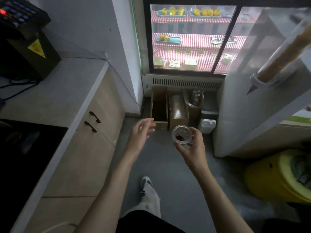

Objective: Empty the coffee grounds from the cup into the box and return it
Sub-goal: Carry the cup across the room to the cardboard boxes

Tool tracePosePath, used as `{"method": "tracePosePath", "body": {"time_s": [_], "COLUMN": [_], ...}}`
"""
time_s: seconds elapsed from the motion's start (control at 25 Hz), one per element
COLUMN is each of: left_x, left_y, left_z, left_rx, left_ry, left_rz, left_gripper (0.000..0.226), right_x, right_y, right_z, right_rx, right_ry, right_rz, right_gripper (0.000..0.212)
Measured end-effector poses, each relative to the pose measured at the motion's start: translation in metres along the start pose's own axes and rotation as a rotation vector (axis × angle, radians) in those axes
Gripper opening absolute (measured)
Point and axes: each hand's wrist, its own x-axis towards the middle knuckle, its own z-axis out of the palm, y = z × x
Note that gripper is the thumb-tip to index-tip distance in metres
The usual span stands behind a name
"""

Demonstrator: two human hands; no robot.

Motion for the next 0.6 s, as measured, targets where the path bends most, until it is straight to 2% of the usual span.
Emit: {"method": "tracePosePath", "body": {"time_s": [0.36,0.6], "left_x": [0.157,0.239], "left_y": [0.037,0.037], "left_z": [-0.024,-0.020], "left_rx": [-0.012,0.005], "left_ry": [-0.079,-0.042], "left_rz": [-0.009,-0.051], "left_gripper": [0.035,0.032], "right_x": [0.144,0.227], "right_y": [-0.019,-0.004], "right_z": [0.065,0.080], "right_rx": [-0.035,-0.056], "right_ry": [-0.005,-0.073], "right_rz": [0.012,-0.007], "right_gripper": [0.070,0.073]}}
